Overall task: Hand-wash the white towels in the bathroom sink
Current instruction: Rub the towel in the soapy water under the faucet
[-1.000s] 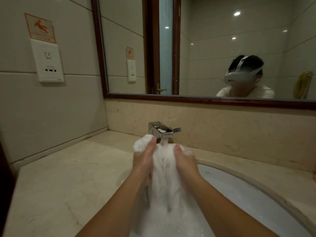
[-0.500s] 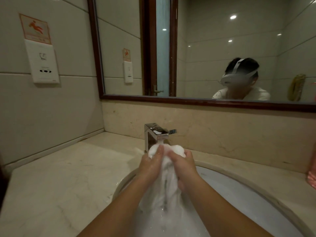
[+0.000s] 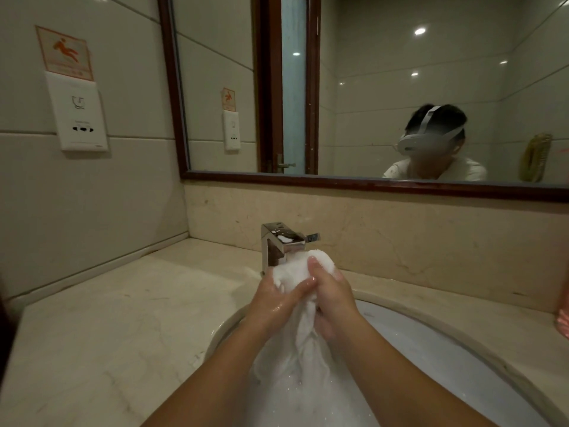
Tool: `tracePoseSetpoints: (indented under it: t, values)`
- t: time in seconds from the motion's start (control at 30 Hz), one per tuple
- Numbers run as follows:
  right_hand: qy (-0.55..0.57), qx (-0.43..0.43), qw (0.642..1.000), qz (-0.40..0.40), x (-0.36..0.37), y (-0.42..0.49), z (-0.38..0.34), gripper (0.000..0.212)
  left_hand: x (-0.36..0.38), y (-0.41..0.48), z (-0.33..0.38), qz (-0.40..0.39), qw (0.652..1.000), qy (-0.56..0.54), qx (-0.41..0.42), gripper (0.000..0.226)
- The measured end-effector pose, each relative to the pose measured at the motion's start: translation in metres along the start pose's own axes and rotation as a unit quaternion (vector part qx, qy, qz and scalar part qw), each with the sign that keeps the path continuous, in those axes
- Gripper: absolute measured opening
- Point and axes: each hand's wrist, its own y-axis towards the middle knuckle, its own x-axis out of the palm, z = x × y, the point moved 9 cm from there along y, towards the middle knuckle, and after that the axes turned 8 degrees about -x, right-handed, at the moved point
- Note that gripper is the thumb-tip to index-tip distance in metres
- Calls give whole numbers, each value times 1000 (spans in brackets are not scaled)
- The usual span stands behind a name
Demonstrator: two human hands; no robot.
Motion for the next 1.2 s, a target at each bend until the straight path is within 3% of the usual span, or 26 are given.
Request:
tracePoseSetpoints:
  t: [0.03, 0.1, 0.2, 0.23, 0.4, 0.47, 0.53, 0.6, 0.7, 0.83, 0.93, 1.07, 1.17, 1.2]
  values:
    - [8, 4, 1000, 0, -1, 3, 1, 33, -1, 1, -1, 9, 1000, 8, 7, 79]
    - [7, 9, 1000, -4, -4, 5, 2, 35, -7, 0, 2, 35, 999, -11, 11, 55]
    - [-28, 7, 1000, 0, -7, 5, 7, 52, -17, -1, 11, 77, 997, -10, 20, 14]
    - [-33, 9, 999, 2, -6, 5, 9, 59, -19, -1, 14, 86, 996, -9, 23, 11]
    - [4, 47, 999, 14, -5, 6, 18, 67, -38, 11, 3, 152, 988, -35, -3, 11]
    - [12, 53, 998, 26, -8, 4, 16, 66, -42, 11, 1, 167, 984, -58, -12, 24]
    - [8, 57, 998, 40, -11, 2, 15, 62, -41, 13, 0, 164, 983, -85, -17, 21]
    - [3, 60, 997, 46, -12, 6, 19, 75, -33, 10, 0, 140, 985, -101, -20, 16]
    - [-3, 72, 997, 41, -13, 13, 28, 89, -20, 9, -8, 107, 985, -130, -47, 38]
    - [-20, 73, 996, 38, -7, 0, 20, 58, -9, 7, -7, 61, 994, -78, -46, 55]
    - [0, 81, 996, 44, -6, 0, 23, 58, -9, 4, -1, 53, 998, -37, -23, 60]
    - [14, 78, 996, 48, -3, -1, 18, 56, -17, 2, 3, 62, 994, -90, -14, 30]
    - [-17, 59, 998, 26, 1, 2, 17, 73, -24, 2, 2, 102, 991, -90, -20, 22]
    - [-38, 42, 998, 22, 1, 2, 15, 65, -26, 4, 0, 114, 989, -93, -19, 23]
